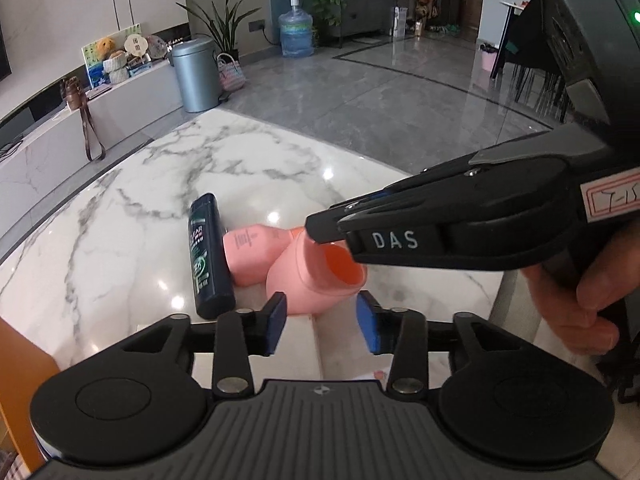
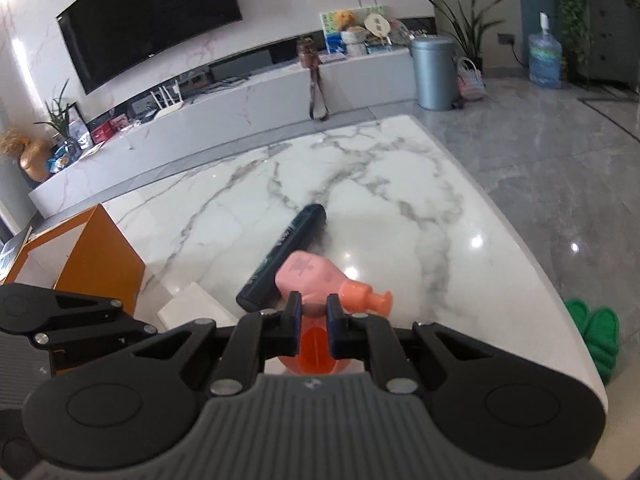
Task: Organize rigid objects
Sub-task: 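Grasp the pink cup with the left tool while the right grasps the pink bottle's orange pump, then lift and carry the pink cup and pink bottle over the orange box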
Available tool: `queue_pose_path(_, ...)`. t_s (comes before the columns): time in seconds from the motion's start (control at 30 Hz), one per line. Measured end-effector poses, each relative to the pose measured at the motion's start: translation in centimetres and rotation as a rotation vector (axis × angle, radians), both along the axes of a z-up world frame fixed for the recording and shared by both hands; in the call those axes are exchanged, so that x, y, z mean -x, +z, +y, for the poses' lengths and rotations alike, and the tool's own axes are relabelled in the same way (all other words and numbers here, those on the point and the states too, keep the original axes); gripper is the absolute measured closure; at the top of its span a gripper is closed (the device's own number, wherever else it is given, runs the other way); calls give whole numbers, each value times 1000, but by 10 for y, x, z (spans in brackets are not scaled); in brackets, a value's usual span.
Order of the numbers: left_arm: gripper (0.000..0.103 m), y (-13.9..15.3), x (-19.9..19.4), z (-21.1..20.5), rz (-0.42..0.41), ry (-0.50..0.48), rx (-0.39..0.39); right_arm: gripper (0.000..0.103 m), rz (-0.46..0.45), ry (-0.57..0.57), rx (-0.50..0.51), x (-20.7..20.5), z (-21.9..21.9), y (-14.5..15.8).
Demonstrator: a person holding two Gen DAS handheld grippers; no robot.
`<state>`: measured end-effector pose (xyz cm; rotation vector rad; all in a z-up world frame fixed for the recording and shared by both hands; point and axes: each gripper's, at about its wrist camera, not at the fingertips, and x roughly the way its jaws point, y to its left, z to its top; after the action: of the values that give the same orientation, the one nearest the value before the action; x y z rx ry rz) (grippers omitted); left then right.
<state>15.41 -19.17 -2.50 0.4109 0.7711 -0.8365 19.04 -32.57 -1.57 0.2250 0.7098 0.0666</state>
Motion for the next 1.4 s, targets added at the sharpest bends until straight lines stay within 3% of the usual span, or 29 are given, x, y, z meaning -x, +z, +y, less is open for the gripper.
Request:
queue_pose_path(0.07,46,-3,-4,-2,-15,9,3,91,-14,6,-17,-3,-1,-3)
queue_pose_path(0.33,42,-16,-9,-13,-66,10,-6,87,-21,37,-89,-12,-3,-14)
queue_pose_path(0.53,41,-23,-18,-16,-74,86,-7,84,-54,51,-121,-13,-4,-16)
queue_pose_path(0.67,37,-24,-24,-17,-53,115,20,78,-63,-17,-131,-9,-16,-17)
queue_pose_path(0.8,34,-27,-17,-27,-99,123,21,69,-76,-149,-171,-6,-37,-18)
queue_pose_path(0.97,33,-34,-13,-41,-130,174,-13,68,20,-258,-142,-19,-51,-34)
queue_pose_path(1.2,31,-42,-21,-44,-72,252,-6,68,86,-251,-140,-27,-53,-47)
queue_pose_path(1.4,37,-39,-24,-31,-48,289,5,71,130,-250,-176,-32,-57,-58)
